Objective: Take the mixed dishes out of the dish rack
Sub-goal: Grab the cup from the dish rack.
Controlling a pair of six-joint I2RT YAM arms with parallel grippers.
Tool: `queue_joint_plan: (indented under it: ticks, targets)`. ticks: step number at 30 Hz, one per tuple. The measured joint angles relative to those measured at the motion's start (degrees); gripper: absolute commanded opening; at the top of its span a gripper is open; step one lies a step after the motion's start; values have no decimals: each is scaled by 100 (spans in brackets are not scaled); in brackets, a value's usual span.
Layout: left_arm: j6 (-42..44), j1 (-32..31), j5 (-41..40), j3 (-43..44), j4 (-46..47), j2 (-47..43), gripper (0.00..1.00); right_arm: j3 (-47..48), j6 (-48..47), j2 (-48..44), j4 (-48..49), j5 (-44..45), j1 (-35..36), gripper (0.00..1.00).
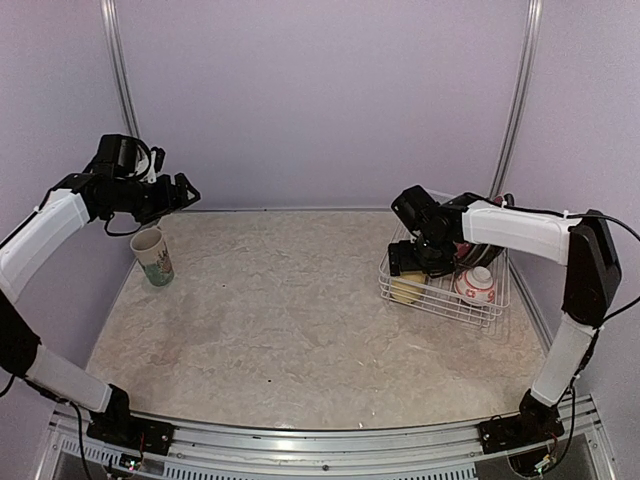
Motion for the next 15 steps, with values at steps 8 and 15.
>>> queue_joint_plan:
  ticks: [8,15]
  targets:
    - [11,0,15,0,0,2,91,304,76,590,142,-31,-55,90]
    - [15,0,20,0,0,31,91,317,103,675,284,-133,-72,80]
